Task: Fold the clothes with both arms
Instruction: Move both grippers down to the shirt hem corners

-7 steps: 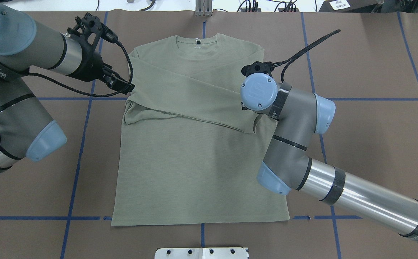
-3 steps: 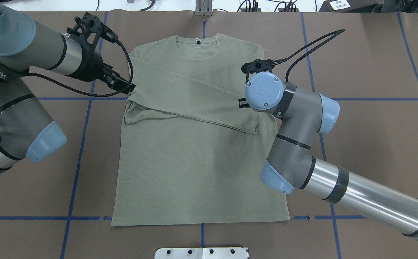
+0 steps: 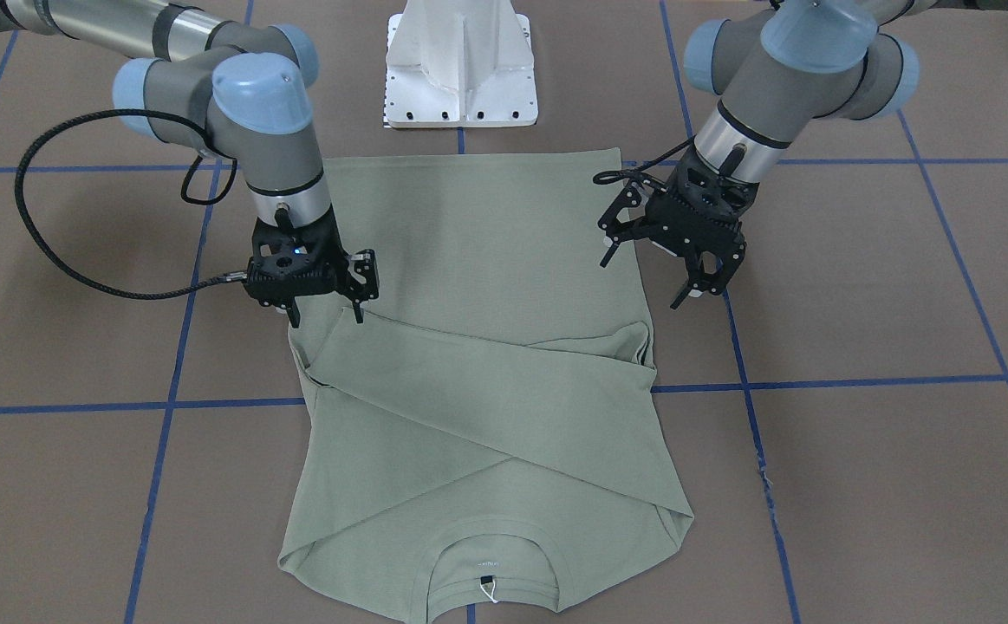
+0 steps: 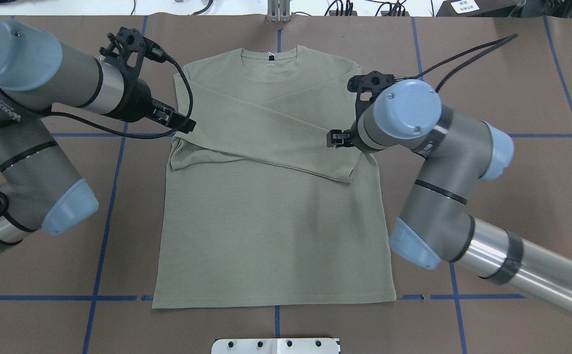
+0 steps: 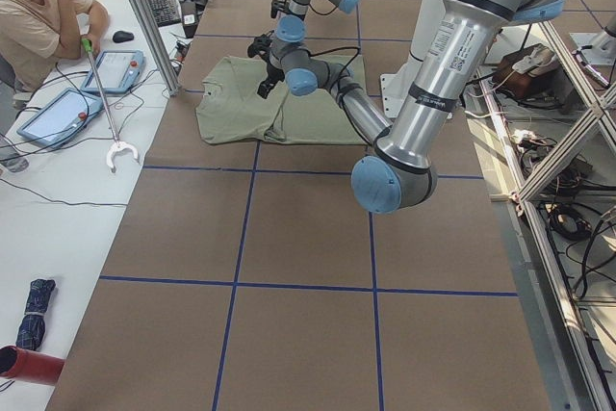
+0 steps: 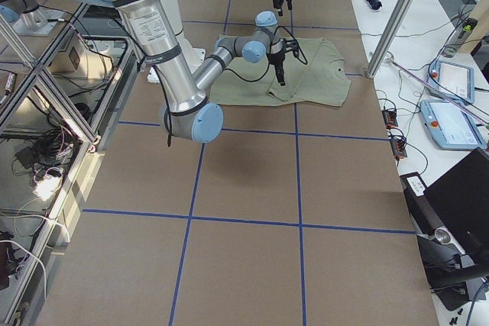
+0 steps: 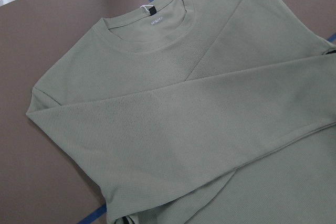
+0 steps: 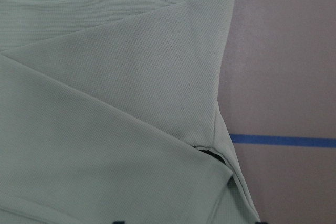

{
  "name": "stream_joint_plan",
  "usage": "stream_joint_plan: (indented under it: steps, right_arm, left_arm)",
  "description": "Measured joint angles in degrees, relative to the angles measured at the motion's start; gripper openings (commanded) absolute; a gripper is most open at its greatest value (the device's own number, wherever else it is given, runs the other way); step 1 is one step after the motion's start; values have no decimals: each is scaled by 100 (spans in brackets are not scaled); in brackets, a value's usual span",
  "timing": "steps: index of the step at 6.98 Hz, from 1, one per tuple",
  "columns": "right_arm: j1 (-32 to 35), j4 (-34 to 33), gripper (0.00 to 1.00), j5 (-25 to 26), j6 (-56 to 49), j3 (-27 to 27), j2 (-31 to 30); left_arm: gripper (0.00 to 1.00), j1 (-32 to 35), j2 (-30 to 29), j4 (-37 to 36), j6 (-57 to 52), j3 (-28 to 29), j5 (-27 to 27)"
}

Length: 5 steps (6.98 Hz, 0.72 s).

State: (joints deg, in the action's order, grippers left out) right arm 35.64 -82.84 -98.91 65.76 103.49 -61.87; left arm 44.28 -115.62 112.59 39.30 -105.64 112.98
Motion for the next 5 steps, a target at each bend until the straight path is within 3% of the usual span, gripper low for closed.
stream_joint_plan:
  steps: [2, 3, 5]
  right_arm:
    - [-246, 325, 100, -116, 1174, 1178, -946]
    - [-569, 1009, 100, 95, 1754, 1496, -1484]
    - [-1586, 1919, 96, 1184, 2737, 2088, -2761]
  left_arm:
    - [100, -657, 528, 0, 1191, -785, -584]
    - [95, -1088, 889, 1, 1765, -1217, -957]
    - [70, -2150, 1437, 181, 3354, -1633, -1879]
